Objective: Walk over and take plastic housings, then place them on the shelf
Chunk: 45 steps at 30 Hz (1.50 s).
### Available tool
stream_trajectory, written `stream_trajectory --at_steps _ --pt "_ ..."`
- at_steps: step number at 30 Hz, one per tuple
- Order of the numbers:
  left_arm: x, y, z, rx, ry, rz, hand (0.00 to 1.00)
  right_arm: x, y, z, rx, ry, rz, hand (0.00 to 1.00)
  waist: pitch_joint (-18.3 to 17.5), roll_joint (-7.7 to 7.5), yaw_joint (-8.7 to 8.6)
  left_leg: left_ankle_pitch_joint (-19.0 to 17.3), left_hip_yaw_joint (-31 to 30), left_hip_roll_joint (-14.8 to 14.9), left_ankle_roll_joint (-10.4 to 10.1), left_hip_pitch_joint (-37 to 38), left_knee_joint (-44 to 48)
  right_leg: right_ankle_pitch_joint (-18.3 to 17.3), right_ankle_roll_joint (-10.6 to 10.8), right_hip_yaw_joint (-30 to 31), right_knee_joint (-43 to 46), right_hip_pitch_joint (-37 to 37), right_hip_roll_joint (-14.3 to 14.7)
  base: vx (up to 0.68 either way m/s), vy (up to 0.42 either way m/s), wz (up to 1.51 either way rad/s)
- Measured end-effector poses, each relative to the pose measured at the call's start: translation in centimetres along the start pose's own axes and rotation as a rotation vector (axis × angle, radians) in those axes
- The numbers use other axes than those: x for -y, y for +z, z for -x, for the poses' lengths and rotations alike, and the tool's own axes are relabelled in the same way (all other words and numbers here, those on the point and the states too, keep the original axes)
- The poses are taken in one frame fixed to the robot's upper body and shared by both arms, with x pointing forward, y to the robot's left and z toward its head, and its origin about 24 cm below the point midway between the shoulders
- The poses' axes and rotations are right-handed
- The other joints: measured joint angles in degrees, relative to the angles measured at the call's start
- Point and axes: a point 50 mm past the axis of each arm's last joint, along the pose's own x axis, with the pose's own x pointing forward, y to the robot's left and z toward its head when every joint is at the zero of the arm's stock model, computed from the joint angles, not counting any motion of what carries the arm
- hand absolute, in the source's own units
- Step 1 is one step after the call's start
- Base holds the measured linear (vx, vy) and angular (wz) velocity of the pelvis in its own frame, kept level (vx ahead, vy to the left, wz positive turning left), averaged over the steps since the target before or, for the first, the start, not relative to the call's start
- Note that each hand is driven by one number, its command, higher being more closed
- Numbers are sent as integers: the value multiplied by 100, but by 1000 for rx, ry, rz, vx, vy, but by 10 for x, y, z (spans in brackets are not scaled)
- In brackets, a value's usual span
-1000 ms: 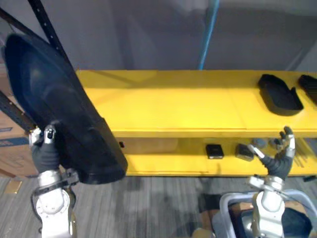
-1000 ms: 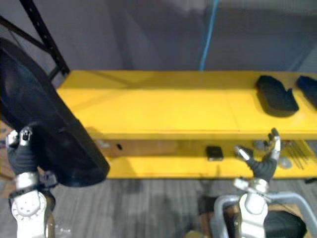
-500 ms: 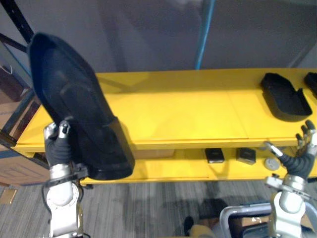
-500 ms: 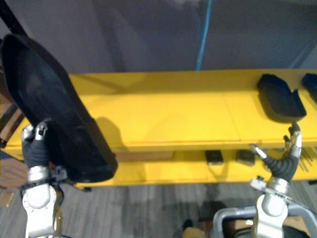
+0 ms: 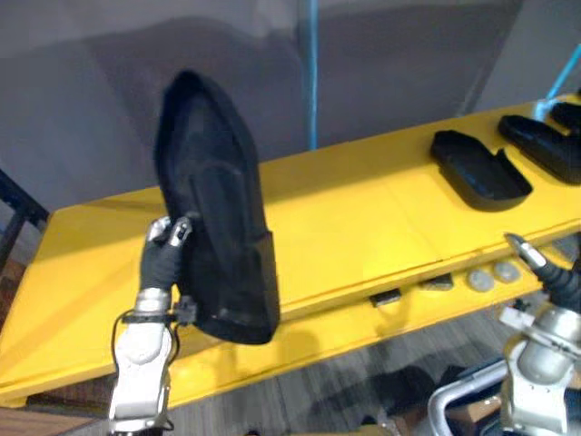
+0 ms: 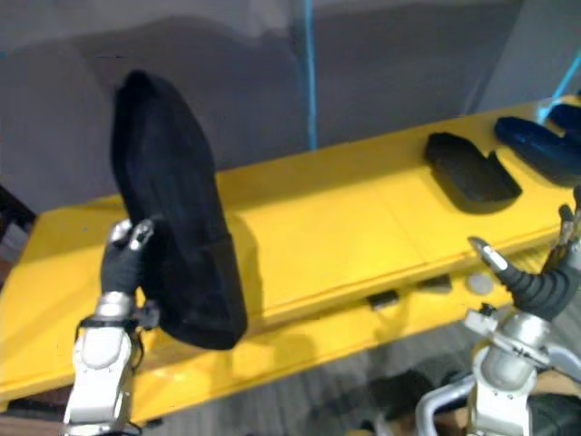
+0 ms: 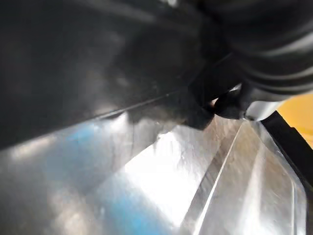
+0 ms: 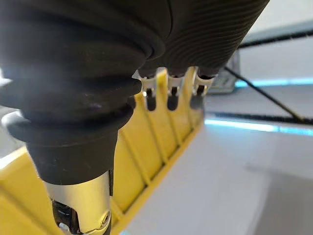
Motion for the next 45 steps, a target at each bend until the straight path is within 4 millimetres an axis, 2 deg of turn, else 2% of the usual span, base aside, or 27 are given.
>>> stream_trajectory --at_steps 2,4,6,8,11,15,19,21,26,28,34,36,40,41,45 --pt "9 -11 -5 -83 -45 59 100 1 -3 9 -47 -15 -1 0 -98 -122 -30 -1 56 -10 -2 70 -99 37 57 -2 -27 12 15 45 57 -9" --pt "23 -27 -11 -193 -89 86 100 1 -3 16 -68 -26 -8 0 -153 -179 -36 -6 181 -6 -9 150 -155 38 59 2 -58 17 31 3 24 -27" --pt "38 -47 -16 -314 -128 104 100 1 -2 19 -77 -29 -11 0 -204 -121 -88 -23 316 -6 -34 202 -246 39 61 8 -113 21 39 -23 -3 -31" --pt "52 -71 -23 -455 -139 116 100 1 -3 23 -103 -17 -2 0 -276 59 -307 -26 591 51 -91 336 -438 48 76 58 -166 19 89 13 -26 -23" --pt "52 -84 -41 -540 -104 98 100 3 -5 27 -129 -4 11 0 -324 178 -451 8 866 211 -184 487 -442 52 71 241 -166 9 274 39 -58 -37" --pt "51 -80 -79 -571 -48 124 100 3 -6 30 -138 27 11 0 -338 220 -713 35 1096 368 -248 493 -421 94 9 417 -159 -132 469 14 -48 -28" --pt "54 -79 -92 -615 21 127 100 0 -5 28 -132 63 1 0 -250 321 -899 27 1324 381 -264 483 -419 99 2 648 -107 -316 543 5 -8 -29" --pt "56 -80 -97 -645 89 155 100 -3 -3 24 -116 75 -15 0 -44 401 -985 26 1452 378 -265 466 -404 97 2 774 -32 -445 574 -13 -1 -27" --pt "48 -61 -120 -634 232 175 100 -4 0 15 -85 75 -43 0 305 573 -1039 30 1512 387 -259 280 -309 83 -9 853 116 -704 600 -17 -12 -7" --pt "42 -61 -122 -657 289 172 100 -3 1 13 -79 80 -42 0 396 631 -1057 33 1521 379 -254 270 -308 60 -3 871 164 -748 600 -9 0 -5" --pt "21 -48 -135 -661 413 91 100 -12 8 13 -90 83 -106 0 593 559 -1133 48 1525 332 -208 145 -215 -109 15 933 515 -1004 577 -21 -2 1" --pt "13 -36 -144 -632 455 58 100 -17 10 14 -102 87 -131 0 782 509 -1147 47 1515 329 -199 68 -123 -110 17 944 566 -1061 561 -37 -15 2" --pt "-4 -18 -156 -609 518 -51 100 -24 11 18 -120 90 -163 0 1021 546 -1186 89 1520 302 -138 -48 -111 -110 15 958 689 -1265 545 -11 -4 0" --pt "-9 -15 -158 -609 528 -63 0 -24 11 19 -127 94 -163 0 1057 573 -1208 90 1523 302 -137 -79 -107 -111 15 959 699 -1300 545 0 0 0" --pt "-22 -13 -158 -605 534 -110 0 -19 9 21 -141 87 -153 0 1158 544 -1271 90 1588 304 -137 -146 83 -121 1 972 720 -1306 501 0 0 0"
